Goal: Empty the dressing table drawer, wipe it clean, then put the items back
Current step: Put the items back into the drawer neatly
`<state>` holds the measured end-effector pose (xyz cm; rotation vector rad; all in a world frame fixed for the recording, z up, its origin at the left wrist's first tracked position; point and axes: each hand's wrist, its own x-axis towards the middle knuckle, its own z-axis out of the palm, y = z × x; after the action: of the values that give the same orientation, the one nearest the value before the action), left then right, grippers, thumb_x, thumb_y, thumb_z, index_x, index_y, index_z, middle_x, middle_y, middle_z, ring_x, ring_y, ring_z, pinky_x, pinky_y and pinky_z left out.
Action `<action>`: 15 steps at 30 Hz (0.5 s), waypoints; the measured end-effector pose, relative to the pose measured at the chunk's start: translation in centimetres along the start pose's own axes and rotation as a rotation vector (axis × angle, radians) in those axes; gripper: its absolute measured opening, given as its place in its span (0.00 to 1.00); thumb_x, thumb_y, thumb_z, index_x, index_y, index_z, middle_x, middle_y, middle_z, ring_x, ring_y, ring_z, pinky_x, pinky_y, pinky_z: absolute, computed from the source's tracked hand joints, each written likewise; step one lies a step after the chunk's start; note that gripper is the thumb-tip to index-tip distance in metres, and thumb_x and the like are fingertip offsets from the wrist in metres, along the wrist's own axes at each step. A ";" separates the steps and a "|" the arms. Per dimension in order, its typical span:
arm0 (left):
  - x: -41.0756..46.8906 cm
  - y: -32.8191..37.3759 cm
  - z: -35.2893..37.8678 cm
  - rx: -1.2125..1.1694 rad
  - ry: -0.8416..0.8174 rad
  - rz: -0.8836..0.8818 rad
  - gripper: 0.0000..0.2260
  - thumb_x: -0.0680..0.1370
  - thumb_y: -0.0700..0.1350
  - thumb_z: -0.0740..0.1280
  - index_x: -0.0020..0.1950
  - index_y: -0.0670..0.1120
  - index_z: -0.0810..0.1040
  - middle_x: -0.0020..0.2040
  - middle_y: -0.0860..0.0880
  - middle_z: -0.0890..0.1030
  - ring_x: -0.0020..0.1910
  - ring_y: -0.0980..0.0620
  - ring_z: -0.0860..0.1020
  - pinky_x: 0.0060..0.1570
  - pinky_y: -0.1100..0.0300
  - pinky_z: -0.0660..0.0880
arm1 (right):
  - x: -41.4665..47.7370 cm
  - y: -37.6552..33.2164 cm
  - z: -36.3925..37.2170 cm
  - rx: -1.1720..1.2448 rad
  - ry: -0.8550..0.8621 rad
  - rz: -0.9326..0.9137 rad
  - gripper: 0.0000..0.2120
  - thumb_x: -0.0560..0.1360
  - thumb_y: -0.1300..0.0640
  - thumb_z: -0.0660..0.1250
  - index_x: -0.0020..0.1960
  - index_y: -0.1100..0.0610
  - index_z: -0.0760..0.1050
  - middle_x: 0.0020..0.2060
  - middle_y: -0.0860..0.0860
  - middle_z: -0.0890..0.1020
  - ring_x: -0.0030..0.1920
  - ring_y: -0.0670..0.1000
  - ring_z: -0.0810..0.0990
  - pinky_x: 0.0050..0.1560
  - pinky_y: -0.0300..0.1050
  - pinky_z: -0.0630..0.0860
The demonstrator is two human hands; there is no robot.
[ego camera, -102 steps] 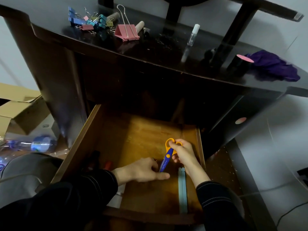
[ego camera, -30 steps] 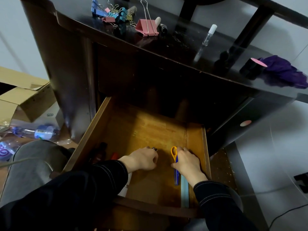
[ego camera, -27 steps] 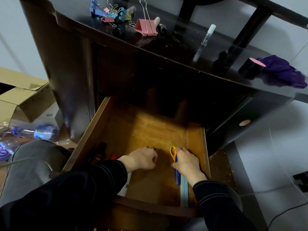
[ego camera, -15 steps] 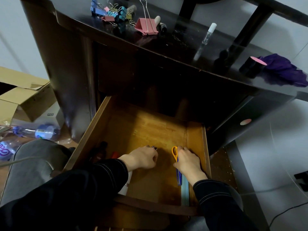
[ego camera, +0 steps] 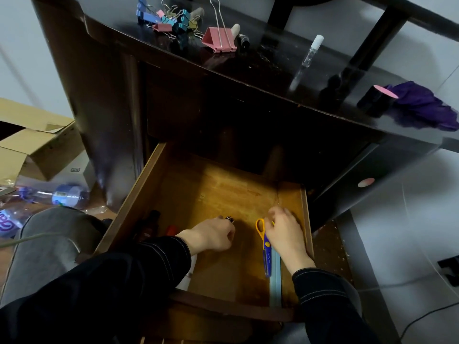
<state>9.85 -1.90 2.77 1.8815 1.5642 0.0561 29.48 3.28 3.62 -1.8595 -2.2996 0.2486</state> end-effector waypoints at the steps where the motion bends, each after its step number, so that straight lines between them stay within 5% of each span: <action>1: 0.0 0.0 0.0 -0.001 0.000 -0.001 0.07 0.79 0.41 0.62 0.53 0.47 0.79 0.56 0.43 0.77 0.55 0.43 0.77 0.55 0.49 0.77 | 0.0 0.1 -0.6 0.069 0.115 -0.025 0.12 0.82 0.55 0.64 0.64 0.56 0.75 0.58 0.52 0.78 0.50 0.51 0.81 0.45 0.42 0.78; 3: 0.1 -0.1 0.0 -0.007 0.006 -0.006 0.08 0.79 0.41 0.62 0.53 0.46 0.79 0.56 0.43 0.76 0.55 0.42 0.77 0.55 0.48 0.77 | 0.0 0.5 -1.6 0.136 0.278 -0.079 0.11 0.81 0.60 0.64 0.62 0.57 0.78 0.57 0.52 0.80 0.51 0.51 0.82 0.45 0.42 0.78; 5: 0.1 -0.1 0.1 -0.005 0.004 -0.010 0.08 0.79 0.41 0.62 0.53 0.47 0.80 0.56 0.43 0.76 0.54 0.42 0.76 0.56 0.48 0.77 | 0.0 0.9 -2.0 0.092 0.261 -0.095 0.11 0.80 0.61 0.64 0.61 0.56 0.78 0.56 0.51 0.81 0.52 0.51 0.82 0.46 0.44 0.78; 10: 0.2 -0.1 0.2 0.004 -0.001 -0.013 0.07 0.79 0.41 0.62 0.52 0.48 0.79 0.56 0.44 0.75 0.54 0.44 0.76 0.54 0.50 0.77 | -0.3 0.9 -1.1 -0.328 -0.032 -0.252 0.13 0.81 0.50 0.64 0.65 0.50 0.76 0.57 0.46 0.80 0.57 0.50 0.76 0.50 0.44 0.79; 15: 0.5 -0.4 0.3 0.006 -0.003 0.002 0.05 0.79 0.42 0.63 0.48 0.50 0.77 0.51 0.47 0.73 0.57 0.44 0.75 0.56 0.49 0.76 | -0.5 0.5 -0.2 -0.398 -0.376 -0.247 0.24 0.76 0.47 0.72 0.68 0.52 0.71 0.63 0.49 0.75 0.62 0.54 0.74 0.58 0.49 0.77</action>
<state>9.78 -1.62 2.16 1.8866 1.5627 0.0500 30.08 2.88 3.69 -1.7848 -2.9940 0.1181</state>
